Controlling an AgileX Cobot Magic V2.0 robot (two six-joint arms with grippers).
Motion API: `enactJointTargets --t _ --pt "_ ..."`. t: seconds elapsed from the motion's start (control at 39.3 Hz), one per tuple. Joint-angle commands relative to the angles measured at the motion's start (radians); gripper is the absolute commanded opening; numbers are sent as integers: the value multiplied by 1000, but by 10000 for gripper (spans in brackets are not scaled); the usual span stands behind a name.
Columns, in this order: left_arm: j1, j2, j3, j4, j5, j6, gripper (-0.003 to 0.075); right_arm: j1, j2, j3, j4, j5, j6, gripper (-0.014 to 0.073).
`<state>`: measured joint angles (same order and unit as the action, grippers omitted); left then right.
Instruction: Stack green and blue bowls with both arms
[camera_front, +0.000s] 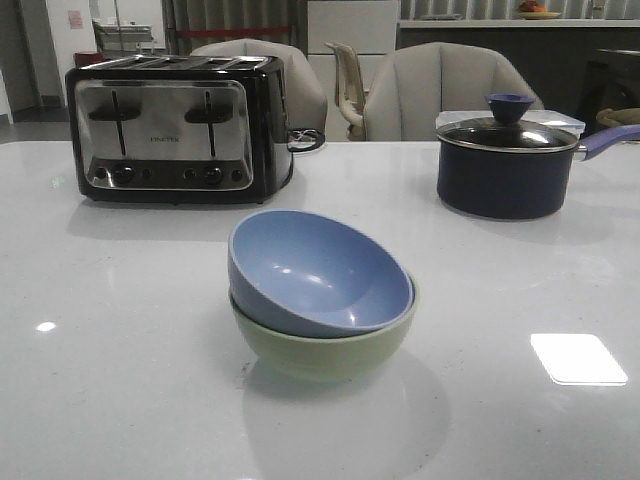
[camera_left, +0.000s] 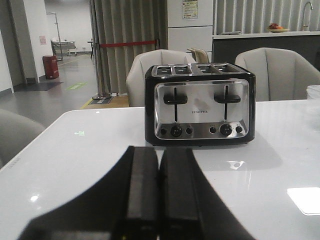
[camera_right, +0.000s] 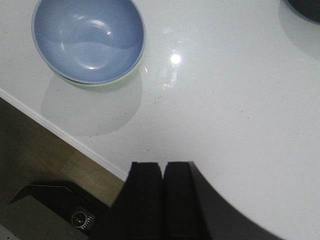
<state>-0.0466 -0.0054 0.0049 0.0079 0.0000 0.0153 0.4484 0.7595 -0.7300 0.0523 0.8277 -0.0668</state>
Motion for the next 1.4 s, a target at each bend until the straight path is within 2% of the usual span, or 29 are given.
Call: enactJointTargets --t 0.0,0.41,0.51,0.64,0.74,1.02,1.22,1.37 --pt "-7 -20 21 -8 -89 -1 101 -2 -5 -26 -6 -55 -4 34" --pt "-7 -20 21 -8 -89 -1 101 2 -25 -17 -9 -65 -4 34" --pt "-7 -20 21 -8 -89 -1 101 -43 -72 11 -15 -81 -19 34" --pt "-7 -20 21 -8 -89 -1 101 -162 -187 111 -15 -210 -19 34" --pt "-7 -20 21 -8 -89 -1 101 -251 -307 234 -15 -376 -19 34" --pt "-7 -20 21 -8 -89 -1 101 -412 -633 588 41 -778 -18 34" --pt "-7 -20 21 -8 -89 -1 101 -450 -753 750 105 -887 -18 34" --pt "-7 -20 21 -8 -89 -1 101 -449 -791 756 79 -871 -19 34"
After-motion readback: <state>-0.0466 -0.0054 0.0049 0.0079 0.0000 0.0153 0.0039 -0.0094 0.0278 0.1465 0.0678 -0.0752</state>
